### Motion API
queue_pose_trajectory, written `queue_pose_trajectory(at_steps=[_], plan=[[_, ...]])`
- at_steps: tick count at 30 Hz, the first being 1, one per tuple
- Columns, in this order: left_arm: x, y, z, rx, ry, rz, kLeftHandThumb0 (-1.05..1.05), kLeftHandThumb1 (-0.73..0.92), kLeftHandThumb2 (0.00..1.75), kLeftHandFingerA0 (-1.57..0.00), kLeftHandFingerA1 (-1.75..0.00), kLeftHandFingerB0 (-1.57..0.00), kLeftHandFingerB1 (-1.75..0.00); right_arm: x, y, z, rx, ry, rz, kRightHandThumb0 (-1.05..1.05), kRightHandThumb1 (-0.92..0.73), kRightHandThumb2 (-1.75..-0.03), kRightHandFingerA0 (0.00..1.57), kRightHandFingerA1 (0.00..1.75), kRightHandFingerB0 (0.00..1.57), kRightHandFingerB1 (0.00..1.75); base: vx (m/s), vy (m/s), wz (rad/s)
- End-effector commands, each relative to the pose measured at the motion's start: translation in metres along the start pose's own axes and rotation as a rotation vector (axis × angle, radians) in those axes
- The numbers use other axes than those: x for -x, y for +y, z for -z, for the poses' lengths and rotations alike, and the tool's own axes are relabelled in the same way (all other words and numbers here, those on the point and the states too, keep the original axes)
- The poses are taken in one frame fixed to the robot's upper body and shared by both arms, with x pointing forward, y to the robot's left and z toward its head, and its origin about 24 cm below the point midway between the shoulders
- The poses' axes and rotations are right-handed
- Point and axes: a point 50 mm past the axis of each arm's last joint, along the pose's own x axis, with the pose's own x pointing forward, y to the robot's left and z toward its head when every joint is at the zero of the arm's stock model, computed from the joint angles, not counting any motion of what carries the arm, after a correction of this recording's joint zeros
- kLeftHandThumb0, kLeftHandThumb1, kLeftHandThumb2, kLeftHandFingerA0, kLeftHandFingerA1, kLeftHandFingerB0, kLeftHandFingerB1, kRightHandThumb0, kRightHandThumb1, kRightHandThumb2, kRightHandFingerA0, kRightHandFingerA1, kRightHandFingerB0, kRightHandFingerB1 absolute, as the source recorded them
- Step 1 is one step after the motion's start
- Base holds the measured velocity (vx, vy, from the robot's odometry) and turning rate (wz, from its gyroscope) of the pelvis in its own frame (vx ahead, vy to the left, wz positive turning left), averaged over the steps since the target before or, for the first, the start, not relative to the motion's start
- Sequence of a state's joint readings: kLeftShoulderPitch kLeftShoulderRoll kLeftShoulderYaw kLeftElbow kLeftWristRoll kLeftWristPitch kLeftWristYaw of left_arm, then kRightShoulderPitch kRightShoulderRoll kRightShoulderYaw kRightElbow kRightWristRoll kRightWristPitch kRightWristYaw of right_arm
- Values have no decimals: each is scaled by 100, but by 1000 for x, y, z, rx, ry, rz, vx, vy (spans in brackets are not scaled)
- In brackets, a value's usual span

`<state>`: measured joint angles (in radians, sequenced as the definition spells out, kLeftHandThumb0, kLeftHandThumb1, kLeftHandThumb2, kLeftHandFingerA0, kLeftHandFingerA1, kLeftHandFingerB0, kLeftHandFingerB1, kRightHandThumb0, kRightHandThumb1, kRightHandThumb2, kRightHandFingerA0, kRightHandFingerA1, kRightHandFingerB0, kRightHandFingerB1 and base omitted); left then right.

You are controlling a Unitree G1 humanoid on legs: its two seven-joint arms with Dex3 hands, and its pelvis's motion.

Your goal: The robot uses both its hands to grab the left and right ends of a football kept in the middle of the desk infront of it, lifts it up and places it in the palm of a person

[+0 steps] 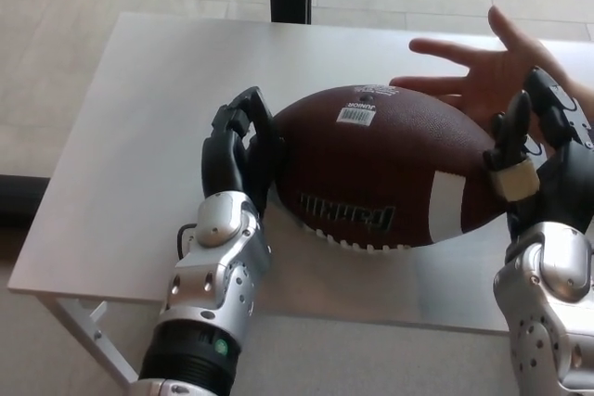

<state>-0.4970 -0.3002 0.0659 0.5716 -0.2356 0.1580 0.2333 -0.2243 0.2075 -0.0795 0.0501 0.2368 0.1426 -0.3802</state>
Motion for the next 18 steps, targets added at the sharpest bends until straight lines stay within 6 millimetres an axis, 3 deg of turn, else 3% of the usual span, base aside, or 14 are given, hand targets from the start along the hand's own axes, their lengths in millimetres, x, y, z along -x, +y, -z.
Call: queue_pose_trajectory(at_steps=[1,5,6,7,9,10,11,12,17,18], plan=[[15,-94,10,-12,178,465,-83,92,71,-12,-94,-8,-41,11,106,5,-60,250,-318,-81,-71,-64,24,71,41,34,0,0,0],[11,-98,-8,53,148,482,-79,92,70,-18,-90,-12,-40,9,119,-11,-84,211,-346,-78,-72,-62,25,81,41,36,0,0,0],[10,-97,-10,73,147,489,-78,92,70,-20,-90,-14,-40,8,121,-14,-87,204,-352,-82,-62,-101,30,74,36,48,0,0,0],[9,-96,-12,81,146,488,-78,92,68,-23,-88,-18,-41,7,122,-16,-88,200,-354,-75,-74,-63,25,80,39,34,0,0,0],[8,-96,-15,85,140,482,-77,92,67,-24,-84,-21,-42,7,123,-19,-95,192,-357,-75,-74,-63,25,79,36,34,0,0,0],[7,-94,-18,103,133,498,-77,90,66,-20,-75,-19,-39,7,124,-22,-91,184,-359,-77,-59,-96,23,65,13,43,0,0,0],[7,-93,-20,97,128,492,-77,89,67,-21,-73,-19,-38,7,124,-23,-97,182,-350,-77,-58,-95,23,65,18,44,0,0,0],[7,-93,-21,101,128,489,-76,88,66,-22,-72,-21,-37,7,124,-24,-101,179,-352,-76,-75,-63,22,65,28,33,0,0,0],[4,-87,-21,85,115,487,-78,86,66,-32,-81,-26,-36,7,124,-25,-130,194,-328,-73,-75,-63,22,62,35,33,0,0,0],[3,-85,-23,90,106,499,-75,67,101,-34,-72,-20,-50,7,125,-26,-129,192,-329,-72,-75,-63,21,63,32,33,0,0,0]])
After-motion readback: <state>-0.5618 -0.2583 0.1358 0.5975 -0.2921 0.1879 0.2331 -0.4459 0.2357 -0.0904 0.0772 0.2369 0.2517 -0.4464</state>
